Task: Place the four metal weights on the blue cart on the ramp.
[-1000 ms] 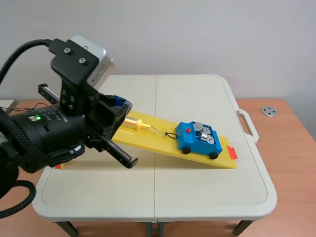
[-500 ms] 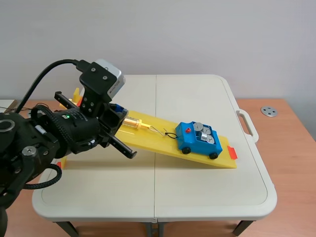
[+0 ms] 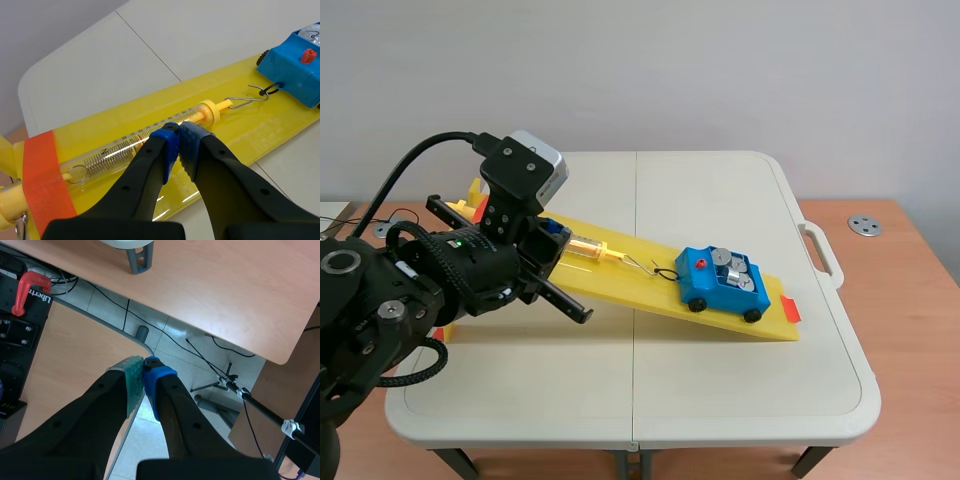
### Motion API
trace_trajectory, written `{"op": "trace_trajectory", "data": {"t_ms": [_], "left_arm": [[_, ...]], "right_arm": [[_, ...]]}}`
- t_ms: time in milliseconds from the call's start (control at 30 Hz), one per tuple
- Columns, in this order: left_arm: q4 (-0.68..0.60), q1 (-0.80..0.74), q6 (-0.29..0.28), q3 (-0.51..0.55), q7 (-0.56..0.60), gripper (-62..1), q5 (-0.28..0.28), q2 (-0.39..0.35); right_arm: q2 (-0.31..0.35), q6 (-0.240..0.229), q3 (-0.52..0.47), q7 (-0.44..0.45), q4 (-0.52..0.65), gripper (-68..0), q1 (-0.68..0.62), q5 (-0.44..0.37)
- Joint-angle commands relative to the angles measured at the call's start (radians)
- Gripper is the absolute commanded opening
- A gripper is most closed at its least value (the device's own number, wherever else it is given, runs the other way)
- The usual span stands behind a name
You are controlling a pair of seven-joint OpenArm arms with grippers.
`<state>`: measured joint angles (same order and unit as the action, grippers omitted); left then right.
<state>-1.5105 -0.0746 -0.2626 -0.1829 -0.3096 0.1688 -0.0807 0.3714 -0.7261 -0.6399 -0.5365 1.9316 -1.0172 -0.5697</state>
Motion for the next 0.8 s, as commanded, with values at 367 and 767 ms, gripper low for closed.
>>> {"op": "trace_trajectory", "data": {"t_ms": [367, 767], "left_arm": [[-0.1, 0.027, 0.044, 0.021, 0.131, -58.2, -0.02, 0.003], [-0.27, -0.067, 0.04, 0.023, 0.0, -58.2, -0.126, -0.037]], "right_arm": [[0.017, -0.019, -0.037, 0.064, 0.109, -66.9, 0.003, -0.071], [0.019, -0.019, -0.037, 0.129, 0.109, -66.9, 0.09, -0.071]]}}
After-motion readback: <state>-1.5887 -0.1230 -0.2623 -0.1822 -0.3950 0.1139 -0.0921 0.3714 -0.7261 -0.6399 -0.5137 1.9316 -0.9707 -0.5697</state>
